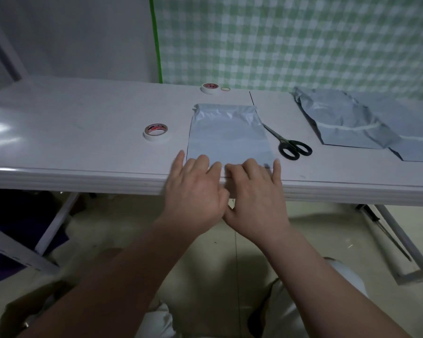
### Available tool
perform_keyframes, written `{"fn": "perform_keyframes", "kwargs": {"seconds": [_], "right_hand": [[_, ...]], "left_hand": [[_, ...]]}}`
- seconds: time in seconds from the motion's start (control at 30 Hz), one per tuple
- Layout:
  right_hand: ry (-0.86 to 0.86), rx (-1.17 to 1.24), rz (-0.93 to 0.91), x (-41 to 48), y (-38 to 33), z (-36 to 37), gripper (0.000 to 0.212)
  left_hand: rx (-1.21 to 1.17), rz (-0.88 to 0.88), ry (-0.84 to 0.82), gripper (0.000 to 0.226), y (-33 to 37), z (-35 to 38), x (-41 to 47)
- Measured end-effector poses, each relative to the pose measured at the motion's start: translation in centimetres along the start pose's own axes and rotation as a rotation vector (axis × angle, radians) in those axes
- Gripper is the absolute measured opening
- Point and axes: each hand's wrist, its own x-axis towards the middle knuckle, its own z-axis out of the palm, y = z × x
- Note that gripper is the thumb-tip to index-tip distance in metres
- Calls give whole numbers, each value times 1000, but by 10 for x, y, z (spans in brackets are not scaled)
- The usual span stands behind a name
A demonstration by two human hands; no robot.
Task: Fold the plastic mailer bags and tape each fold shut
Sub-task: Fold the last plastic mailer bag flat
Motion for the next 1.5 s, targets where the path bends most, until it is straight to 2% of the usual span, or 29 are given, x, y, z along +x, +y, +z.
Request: {"fn": "perform_keyframes", "kwargs": {"seconds": [0.4,0.67,0.73,0.8,0.87,0.9,0.97,1.1,1.2,1.37,1.43,1.5], "right_hand": [[-2,-28,81,-2,18,-4,54],[-53,-95,211,-1,31,-13,64],[-61,-158,256,-1,38,-18,61],[3,-161,297,-2,48,-22,47],[135,-21,319,-5,58,-30,20],[174,63,344,-6,61,-34,15],[180,191,371,-8,63,-41,26],[130,370,347,-5,55,-48,19],[86,449,327,6,46,-49,11],[116,387,219,45,31,-34,8],[95,303,127,60,26,-25,15],[-15,229,48,72,24,-12,18]], "left_hand": [[-26,-20,46,39,-31,-4,-4],[-9,-1,54,38,-36,-2,-3],[-12,9,49,38,-37,-2,-2],[-9,14,54,39,-36,-1,-2],[-8,10,57,38,-36,-1,-1],[-10,6,62,36,-36,-2,0],[-16,-1,76,30,-35,-4,3],[-3,-35,80,27,-31,-13,16],[-41,-24,10,19,-28,-11,32],[-183,48,-166,35,-17,1,66],[-191,55,-216,32,-14,6,75],[-193,53,-262,22,-13,9,80]]}}
